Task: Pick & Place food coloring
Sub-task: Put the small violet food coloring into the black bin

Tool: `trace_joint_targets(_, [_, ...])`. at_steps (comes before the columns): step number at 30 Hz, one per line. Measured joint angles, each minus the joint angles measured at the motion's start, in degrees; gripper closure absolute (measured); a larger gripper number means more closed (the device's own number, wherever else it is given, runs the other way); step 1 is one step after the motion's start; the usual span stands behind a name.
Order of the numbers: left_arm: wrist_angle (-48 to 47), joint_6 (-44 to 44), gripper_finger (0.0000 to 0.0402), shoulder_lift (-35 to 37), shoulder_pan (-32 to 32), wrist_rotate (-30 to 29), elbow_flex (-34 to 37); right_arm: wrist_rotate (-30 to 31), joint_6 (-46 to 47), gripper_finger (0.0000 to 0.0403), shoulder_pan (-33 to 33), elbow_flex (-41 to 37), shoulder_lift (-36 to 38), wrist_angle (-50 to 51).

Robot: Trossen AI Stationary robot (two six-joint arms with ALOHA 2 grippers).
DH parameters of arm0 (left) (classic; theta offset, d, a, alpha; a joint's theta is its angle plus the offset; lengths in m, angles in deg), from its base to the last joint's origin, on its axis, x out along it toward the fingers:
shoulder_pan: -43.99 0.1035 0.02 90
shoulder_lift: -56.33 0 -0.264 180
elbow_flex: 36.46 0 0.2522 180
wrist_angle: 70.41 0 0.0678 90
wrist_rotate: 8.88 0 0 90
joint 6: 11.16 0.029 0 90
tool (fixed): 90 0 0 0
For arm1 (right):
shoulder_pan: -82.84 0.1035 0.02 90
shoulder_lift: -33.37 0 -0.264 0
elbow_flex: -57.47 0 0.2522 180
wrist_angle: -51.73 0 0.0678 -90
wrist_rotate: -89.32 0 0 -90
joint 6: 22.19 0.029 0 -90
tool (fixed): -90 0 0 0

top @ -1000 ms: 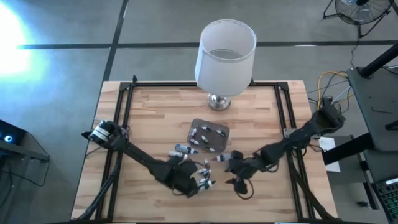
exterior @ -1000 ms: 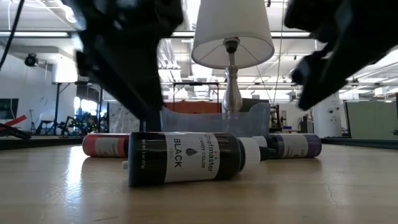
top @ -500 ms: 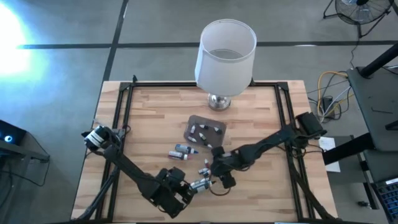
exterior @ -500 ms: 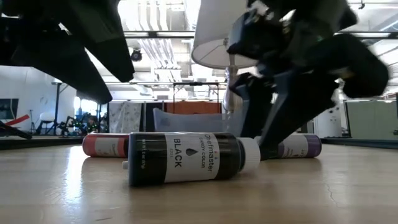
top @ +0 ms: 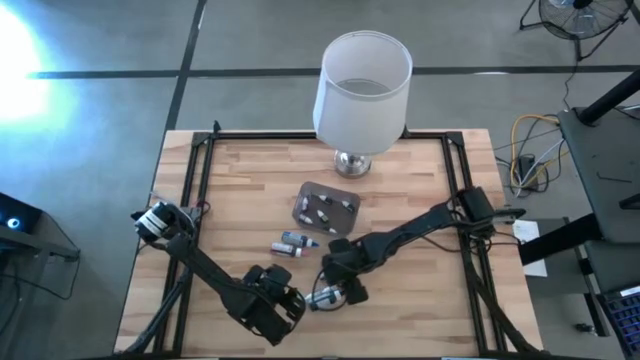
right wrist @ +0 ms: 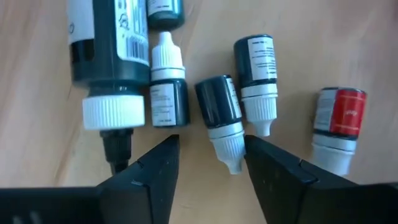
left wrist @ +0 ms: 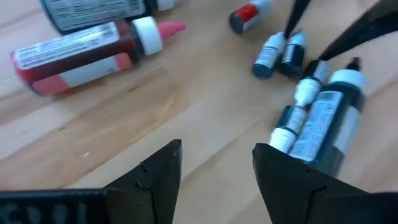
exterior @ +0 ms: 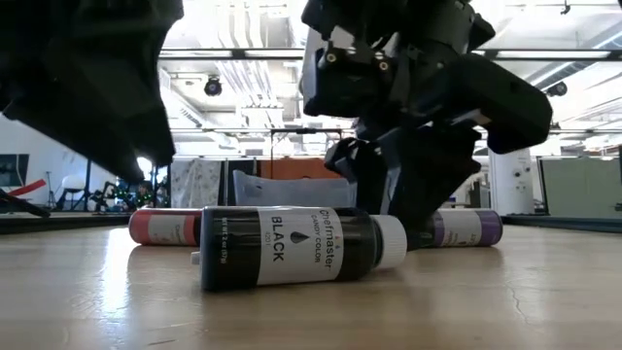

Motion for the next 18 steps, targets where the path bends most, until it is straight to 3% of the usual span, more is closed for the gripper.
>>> trace_joint_targets(5, [0.51, -1.29, 0.0227, 0.03, -0.01, 0.15, 1.24, 1.79, 1.48, 0.0249, 0.00, 1.20, -0.21, -0.35])
trace_joint_targets(14, [0.51, -0.98, 0.0227, 0.08, 0.00, 0.13, 1.31, 2.21, -1.01, 0.0342, -0.07, 0.95, 0.28, 2.49])
trace_joint_targets(18, [0.46, -0.81, 0.0227, 0.08, 0.00, 0.10, 1.31, 2.17, -1.79, 0.0363, 0.00, 1.08, 1.42, 5.39])
